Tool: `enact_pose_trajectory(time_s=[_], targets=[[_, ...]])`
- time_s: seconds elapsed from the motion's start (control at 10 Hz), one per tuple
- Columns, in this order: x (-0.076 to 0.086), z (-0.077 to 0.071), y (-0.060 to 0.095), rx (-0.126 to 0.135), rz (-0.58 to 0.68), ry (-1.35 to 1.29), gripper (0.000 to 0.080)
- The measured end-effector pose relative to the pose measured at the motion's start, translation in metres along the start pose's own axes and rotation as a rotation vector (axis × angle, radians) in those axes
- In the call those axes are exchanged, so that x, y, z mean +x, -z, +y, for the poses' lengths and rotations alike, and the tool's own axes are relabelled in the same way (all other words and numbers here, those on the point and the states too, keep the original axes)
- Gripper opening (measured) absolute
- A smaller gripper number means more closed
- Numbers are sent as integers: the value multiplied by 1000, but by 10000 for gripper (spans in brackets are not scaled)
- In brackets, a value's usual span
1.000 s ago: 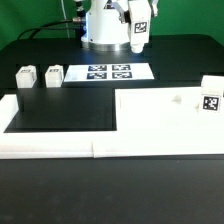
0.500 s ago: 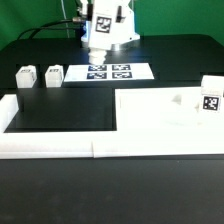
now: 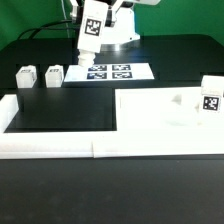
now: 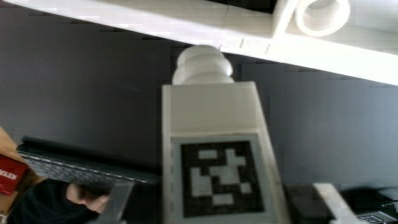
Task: Assemble square table
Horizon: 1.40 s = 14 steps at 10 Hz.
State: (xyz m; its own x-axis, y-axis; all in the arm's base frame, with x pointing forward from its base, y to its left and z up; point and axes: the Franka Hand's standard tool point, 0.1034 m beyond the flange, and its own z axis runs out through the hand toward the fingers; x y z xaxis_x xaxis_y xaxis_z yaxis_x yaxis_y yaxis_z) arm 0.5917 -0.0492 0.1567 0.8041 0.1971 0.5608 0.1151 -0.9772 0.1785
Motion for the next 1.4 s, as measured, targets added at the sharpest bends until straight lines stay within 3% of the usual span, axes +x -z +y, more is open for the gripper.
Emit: enact_pose_trajectory(time_s=[0.1,0.2,0.3,0.4,0.5,1.0,1.1,1.3,1.4], targets=[[9,-9,-13,29,-3,-47,291],[26,-38,-24,65,19,-100,291],[48,-65,-21,119,10,-127,291],[69,-72,-9,152,-2,-132,291],[66,-65,-9,132,17,-127,291],[59,-65,-13,134,0,-131,291],[44,-53,-17,136,-35,-97,291],[21,-35,-36,228,-165,-56,291],[17,-33,-47,227,-155,-75,291]])
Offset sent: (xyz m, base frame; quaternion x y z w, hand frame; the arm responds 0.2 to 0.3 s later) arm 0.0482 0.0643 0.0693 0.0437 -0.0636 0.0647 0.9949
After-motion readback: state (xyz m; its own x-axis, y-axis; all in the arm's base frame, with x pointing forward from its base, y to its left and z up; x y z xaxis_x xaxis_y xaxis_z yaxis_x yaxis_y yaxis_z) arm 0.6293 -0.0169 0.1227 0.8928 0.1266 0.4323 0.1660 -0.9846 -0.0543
